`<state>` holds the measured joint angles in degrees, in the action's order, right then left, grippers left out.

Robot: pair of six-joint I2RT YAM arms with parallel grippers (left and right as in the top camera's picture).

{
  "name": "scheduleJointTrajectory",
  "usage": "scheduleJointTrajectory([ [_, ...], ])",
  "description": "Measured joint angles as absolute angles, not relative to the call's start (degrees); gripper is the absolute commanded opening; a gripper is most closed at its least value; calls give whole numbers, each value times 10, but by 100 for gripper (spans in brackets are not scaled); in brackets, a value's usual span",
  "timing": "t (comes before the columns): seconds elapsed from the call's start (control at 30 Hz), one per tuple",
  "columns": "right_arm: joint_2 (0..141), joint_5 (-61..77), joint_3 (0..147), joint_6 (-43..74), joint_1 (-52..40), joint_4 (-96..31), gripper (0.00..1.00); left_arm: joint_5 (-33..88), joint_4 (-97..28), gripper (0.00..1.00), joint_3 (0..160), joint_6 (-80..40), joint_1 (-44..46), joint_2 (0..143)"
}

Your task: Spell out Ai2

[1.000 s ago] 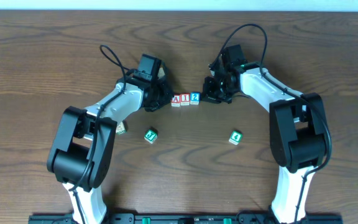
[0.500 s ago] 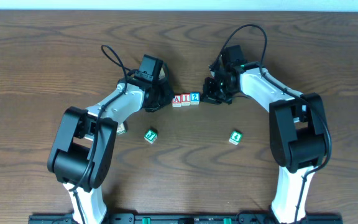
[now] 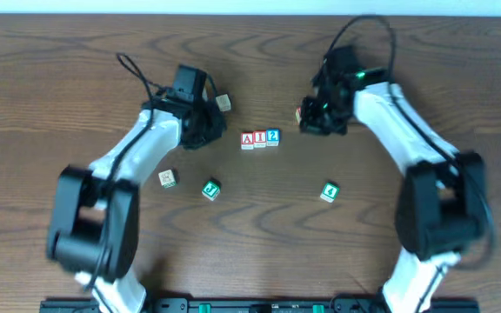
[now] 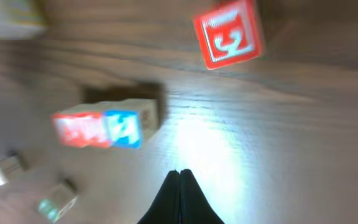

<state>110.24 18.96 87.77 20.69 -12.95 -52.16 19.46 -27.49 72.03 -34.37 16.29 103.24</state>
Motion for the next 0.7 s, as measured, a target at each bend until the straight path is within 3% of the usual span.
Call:
scheduleJointTrajectory([
  [0.43,625,157,856,107,-81,-717,2,109,-478,6,705,-249,203,564],
  [0.47,580,153,834,103,-81,-719,6,97,-480,6,684,-246,213,524],
  [0.5,541,150,815,101,-81,-723,31,88,-485,11,665,-244,220,489],
  [0.53,503,146,797,100,-81,-726,61,81,-484,42,643,-241,226,455],
  [0.57,469,143,781,96,-81,-730,99,74,-484,95,624,-239,230,431],
  [0.7,372,135,757,93,-81,-739,99,60,-496,95,577,-248,232,385],
])
